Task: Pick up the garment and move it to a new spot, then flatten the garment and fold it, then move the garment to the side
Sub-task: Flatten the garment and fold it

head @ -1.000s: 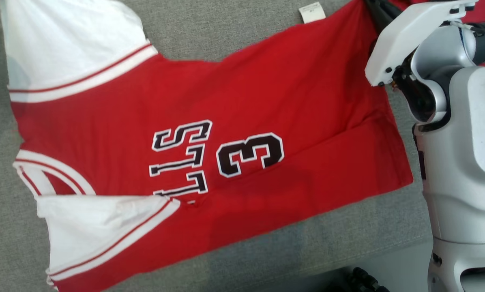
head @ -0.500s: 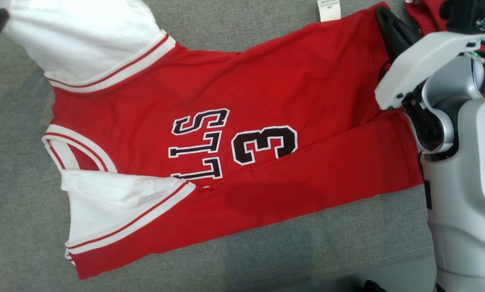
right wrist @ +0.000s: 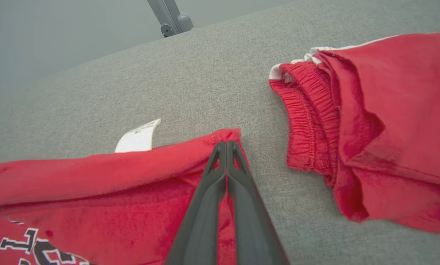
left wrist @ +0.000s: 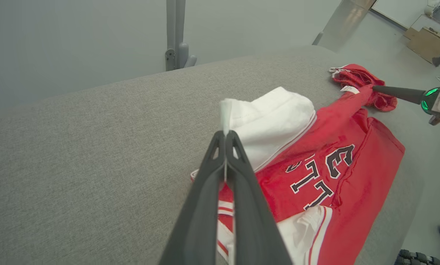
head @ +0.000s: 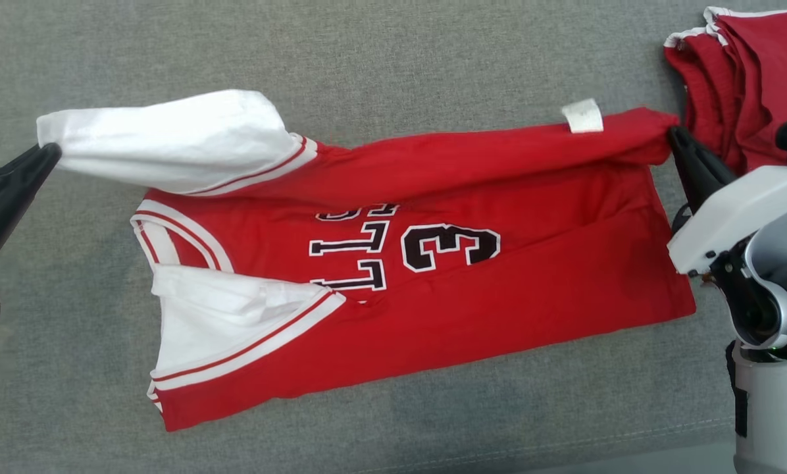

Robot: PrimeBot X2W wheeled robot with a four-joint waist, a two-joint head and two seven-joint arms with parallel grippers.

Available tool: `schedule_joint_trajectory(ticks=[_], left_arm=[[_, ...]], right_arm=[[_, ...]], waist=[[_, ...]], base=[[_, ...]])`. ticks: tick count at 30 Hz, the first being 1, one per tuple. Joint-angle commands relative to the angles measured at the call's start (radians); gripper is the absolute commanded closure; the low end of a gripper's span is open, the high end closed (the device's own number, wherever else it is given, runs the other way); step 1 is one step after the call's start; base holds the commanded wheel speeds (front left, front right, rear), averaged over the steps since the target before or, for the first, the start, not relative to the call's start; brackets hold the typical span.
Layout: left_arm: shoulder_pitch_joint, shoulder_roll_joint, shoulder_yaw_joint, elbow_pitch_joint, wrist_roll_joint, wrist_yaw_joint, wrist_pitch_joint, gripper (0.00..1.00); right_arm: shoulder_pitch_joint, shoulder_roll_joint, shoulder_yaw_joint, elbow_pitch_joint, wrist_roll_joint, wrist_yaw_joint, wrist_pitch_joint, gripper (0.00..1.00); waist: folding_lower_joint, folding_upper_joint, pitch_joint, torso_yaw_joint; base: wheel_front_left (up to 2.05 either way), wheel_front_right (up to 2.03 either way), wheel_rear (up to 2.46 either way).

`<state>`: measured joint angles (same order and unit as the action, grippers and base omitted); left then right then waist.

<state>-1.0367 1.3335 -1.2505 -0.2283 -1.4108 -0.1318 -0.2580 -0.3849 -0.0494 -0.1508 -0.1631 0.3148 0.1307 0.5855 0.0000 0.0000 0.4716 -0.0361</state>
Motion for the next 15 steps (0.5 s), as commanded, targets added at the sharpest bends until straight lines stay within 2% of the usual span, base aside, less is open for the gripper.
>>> schedule_joint_trajectory(ticks=[1,8,15], left_arm=[[0.03,-0.001,0.018,-0.008,-0.014,0.002,-0.007,1.0],[0.219,-0.049,0.103,-0.044,-0.043,0.002,-0.007,1.0],[0.442,-0.109,0.241,-0.054,-0.026,0.002,-0.007,1.0]], right_arm=[[0.023,-0.003,-0.013,-0.01,0.003,0.0,0.005,1.0],[0.107,-0.002,-0.062,-0.037,-0.006,0.0,0.027,1.0],[0.182,-0.003,-0.112,-0.07,-0.008,0.0,0.04,1.0]], waist=[[0.0,0.0,-0.025,0.023],[0.0,0.0,-0.052,0.052],[0.0,0.0,-0.07,0.074]], base=[[0.0,0.0,0.0],[0.0,0.0,0.0],[0.0,0.0,0.0]])
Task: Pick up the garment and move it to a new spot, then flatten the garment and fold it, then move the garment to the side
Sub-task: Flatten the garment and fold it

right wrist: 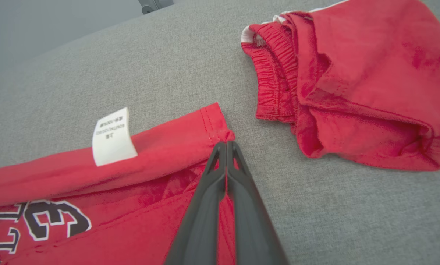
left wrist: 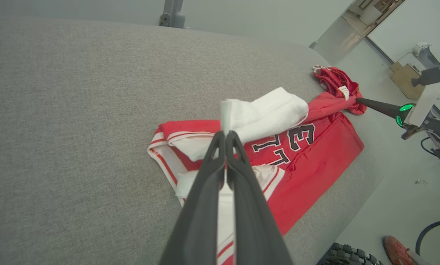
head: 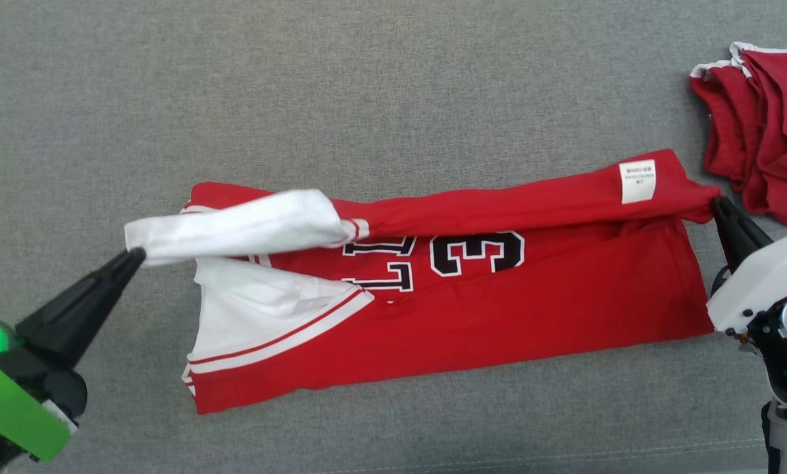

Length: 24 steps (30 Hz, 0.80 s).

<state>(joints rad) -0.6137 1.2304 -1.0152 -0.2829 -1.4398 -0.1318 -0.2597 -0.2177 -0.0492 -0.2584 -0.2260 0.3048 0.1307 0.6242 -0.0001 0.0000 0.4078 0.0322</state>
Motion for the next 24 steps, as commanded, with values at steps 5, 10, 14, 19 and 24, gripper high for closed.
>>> schedule_joint_trajectory(ticks=[5,10,14,19,24], left_arm=[[0.175,-0.04,0.072,-0.022,0.028,0.002,-0.005,1.0],[0.28,-0.105,0.131,0.006,0.071,0.002,-0.005,1.0],[0.327,-0.18,0.159,0.057,0.131,0.002,-0.004,1.0],[0.364,-0.24,0.166,0.121,0.196,0.002,-0.004,0.47],[0.423,-0.319,0.271,0.192,0.247,0.002,-0.004,0.0]], right_arm=[[0.08,-0.003,-0.028,-0.022,0.029,0.0,0.009,1.0],[0.118,-0.003,-0.017,-0.002,0.039,0.0,-0.008,1.0],[0.128,-0.003,0.002,0.046,0.034,0.0,-0.038,0.98],[0.116,-0.003,-0.002,0.084,0.043,0.0,-0.079,0.0],[0.119,-0.003,-0.006,0.065,0.046,0.0,-0.13,0.0]], waist=[[0.0001,0.0,-0.016,0.013],[0.0001,0.0,-0.017,0.015],[0.0001,0.0,-0.022,0.013],[0.0001,0.0,-0.041,0.009],[0.0001,0.0,-0.082,0.009]], base=[[0.0,0.0,0.0],[0.0,0.0,0.0],[0.0,0.0,0.0],[0.0,0.0,0.0],[0.0,0.0,0.0]])
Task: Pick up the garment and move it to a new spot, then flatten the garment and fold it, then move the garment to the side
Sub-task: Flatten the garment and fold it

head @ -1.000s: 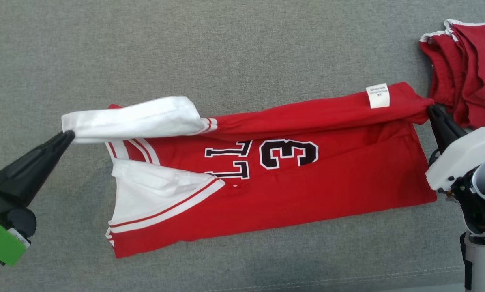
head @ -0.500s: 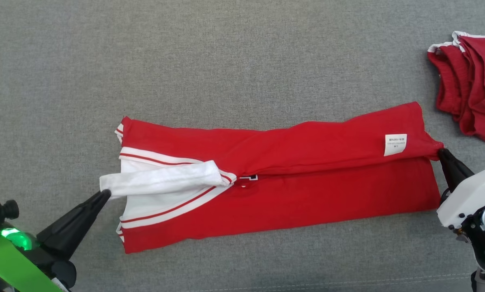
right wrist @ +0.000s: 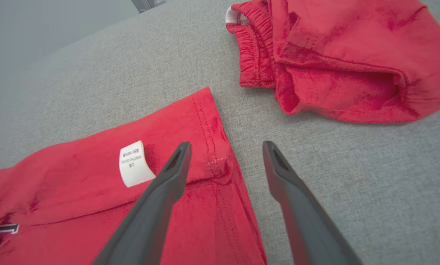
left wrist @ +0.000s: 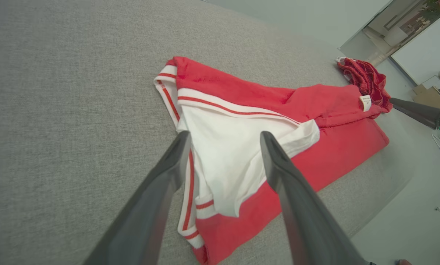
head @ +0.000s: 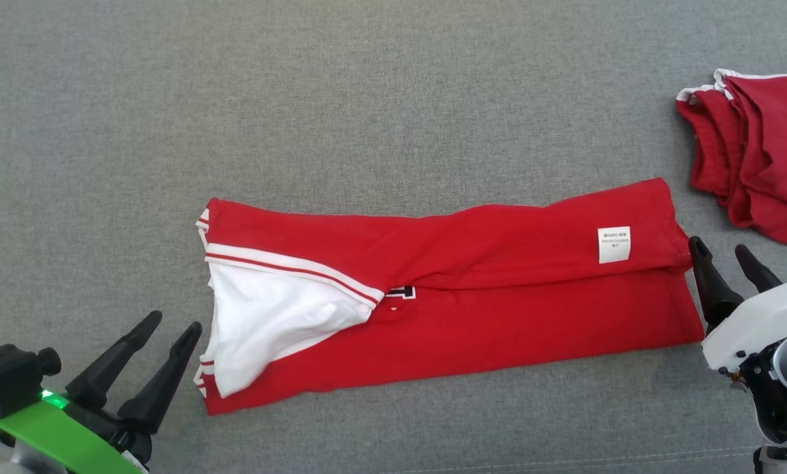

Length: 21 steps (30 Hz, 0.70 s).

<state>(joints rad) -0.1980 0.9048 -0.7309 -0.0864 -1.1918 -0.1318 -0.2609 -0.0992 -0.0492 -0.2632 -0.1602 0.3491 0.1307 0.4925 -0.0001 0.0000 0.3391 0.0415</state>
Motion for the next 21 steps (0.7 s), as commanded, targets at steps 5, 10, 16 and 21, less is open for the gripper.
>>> schedule_joint_trajectory(ticks=[5,10,16,21], left_arm=[[0.091,-0.101,0.162,0.018,0.104,0.031,-0.003,0.0],[0.189,-0.237,0.31,-0.003,0.232,0.075,-0.003,0.0],[0.285,-0.402,0.414,-0.03,0.454,0.122,-0.003,0.0],[0.352,-0.522,0.473,-0.026,0.606,0.088,-0.003,0.0]], right_arm=[[0.028,-0.003,0.017,-0.015,0.028,0.0,-0.105,0.0],[0.072,-0.003,0.071,0.042,0.035,0.0,-0.239,0.0],[0.099,-0.003,0.078,0.16,0.025,0.0,-0.369,0.0],[0.083,-0.003,0.041,0.286,0.026,0.0,-0.459,0.0]], waist=[[0.0001,0.0,-0.067,0.004],[0.0001,0.0,-0.127,0.009],[0.0001,0.0,-0.184,0.026],[0.0001,0.0,-0.211,0.051]], base=[[0.0,0.0,0.0],[0.0,0.0,0.0],[0.0,0.0,0.0],[0.0,0.0,0.0]])
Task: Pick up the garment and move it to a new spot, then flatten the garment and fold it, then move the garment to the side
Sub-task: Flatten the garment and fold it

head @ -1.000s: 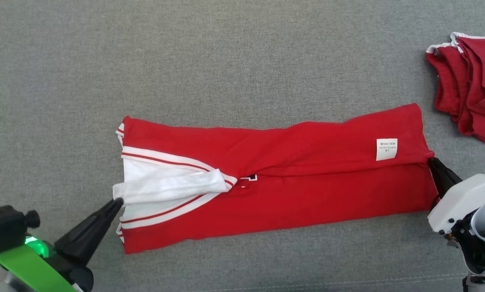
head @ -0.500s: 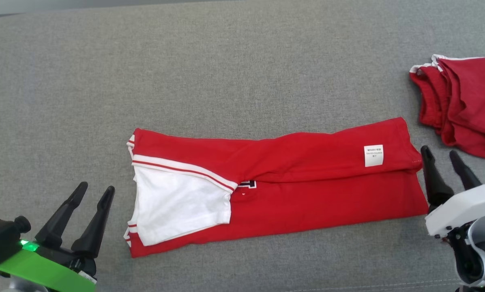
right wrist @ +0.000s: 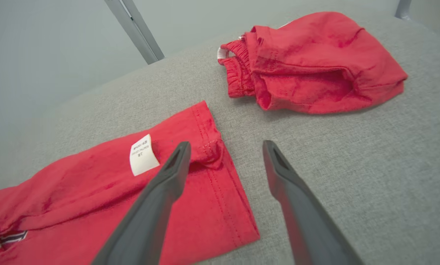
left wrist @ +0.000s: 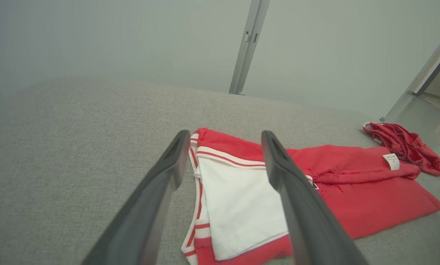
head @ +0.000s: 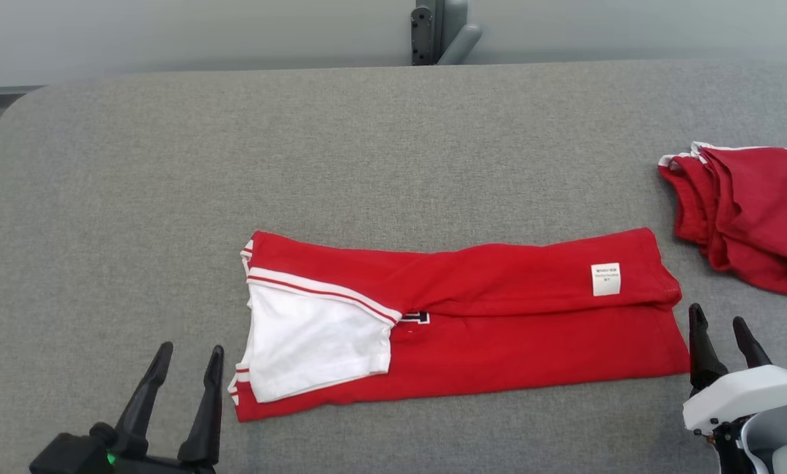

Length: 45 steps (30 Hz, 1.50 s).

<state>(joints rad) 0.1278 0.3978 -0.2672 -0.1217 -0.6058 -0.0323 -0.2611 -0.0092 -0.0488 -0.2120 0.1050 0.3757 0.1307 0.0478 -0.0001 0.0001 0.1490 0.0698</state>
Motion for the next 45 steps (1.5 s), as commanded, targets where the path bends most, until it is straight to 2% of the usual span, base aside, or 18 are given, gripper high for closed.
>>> schedule_joint_trajectory(ticks=[1,7,15,19,20,21,22,24,25,29,34,40,45], left_arm=[[0.032,-0.033,0.018,0.015,0.038,-0.022,-0.003,0.0],[0.049,-0.116,0.056,0.04,0.138,-0.074,-0.003,0.0],[0.049,-0.158,0.075,0.054,0.174,-0.097,-0.003,0.0],[0.045,-0.166,0.08,0.058,0.176,-0.099,-0.003,0.0],[0.044,-0.166,0.081,0.06,0.177,-0.099,-0.003,0.0],[0.043,-0.166,0.079,0.062,0.177,-0.099,-0.003,0.0],[0.04,-0.164,0.075,0.062,0.177,-0.099,-0.003,0.0],[0.037,-0.157,0.069,0.063,0.173,-0.099,-0.003,0.0],[0.036,-0.154,0.068,0.063,0.17,-0.099,-0.003,0.0],[0.037,-0.149,0.064,0.062,0.165,-0.099,-0.003,0.0],[0.045,-0.142,0.06,0.058,0.161,-0.1,-0.003,0.0],[0.046,-0.135,0.057,0.053,0.158,-0.1,-0.003,0.0],[0.041,-0.131,0.048,0.058,0.156,-0.1,-0.003,0.0]], right_arm=[[-0.015,-0.003,-0.019,0.05,0.002,0.0,-0.023,0.0],[-0.107,-0.003,-0.084,0.241,0.013,0.0,-0.049,0.0],[-0.196,-0.004,-0.141,0.427,-0.028,0.0,-0.005,0.0],[-0.211,-0.003,-0.15,0.477,-0.048,0.0,0.016,0.0],[-0.214,-0.002,-0.154,0.493,-0.05,0.0,0.02,0.1],[-0.217,-0.001,-0.154,0.507,-0.054,0.0,0.027,0.27],[-0.22,0.0,-0.155,0.523,-0.056,0.0,0.034,0.36],[-0.221,0.003,-0.15,0.552,-0.056,-0.001,0.055,0.87],[-0.221,0.005,-0.145,0.56,-0.053,-0.001,0.06,1.0],[-0.216,-0.001,-0.144,0.536,-0.06,-0.001,0.04,1.0],[-0.21,-0.015,-0.172,0.447,-0.084,-0.001,0.048,1.0],[-0.186,-0.033,-0.186,0.288,-0.12,-0.001,0.126,1.0],[-0.157,-0.018,-0.126,0.123,-0.087,-0.001,0.206,1.0]], waist=[[0.0001,-0.0001,-0.026,0.03],[0.0001,-0.0001,-0.035,0.08],[0.0001,-0.0001,-0.026,0.137],[0.0001,-0.0001,-0.02,0.147],[0.0001,-0.0001,-0.019,0.15],[0.0001,-0.0001,-0.018,0.151],[0.0001,-0.0001,-0.018,0.153],[0.0001,-0.0001,-0.02,0.154],[0.0001,-0.0001,-0.022,0.153],[0.0001,-0.0001,-0.026,0.145],[0.0001,-0.0001,-0.031,0.123],[0.0001,-0.0001,-0.031,0.097],[0.0001,-0.0001,-0.035,0.088]], base=[[0.0,0.0,0.0],[0.0,0.0,0.0],[0.0,0.0,0.0],[0.0,0.0,0.0],[0.0,0.0,0.0],[0.0,0.0,0.0],[0.0,0.0,0.0],[0.0,0.0,0.0],[0.0,0.0,0.0],[0.0,0.0,0.0],[0.0,0.0,0.0],[0.0,0.0,0.0],[0.0,0.0,0.0]])
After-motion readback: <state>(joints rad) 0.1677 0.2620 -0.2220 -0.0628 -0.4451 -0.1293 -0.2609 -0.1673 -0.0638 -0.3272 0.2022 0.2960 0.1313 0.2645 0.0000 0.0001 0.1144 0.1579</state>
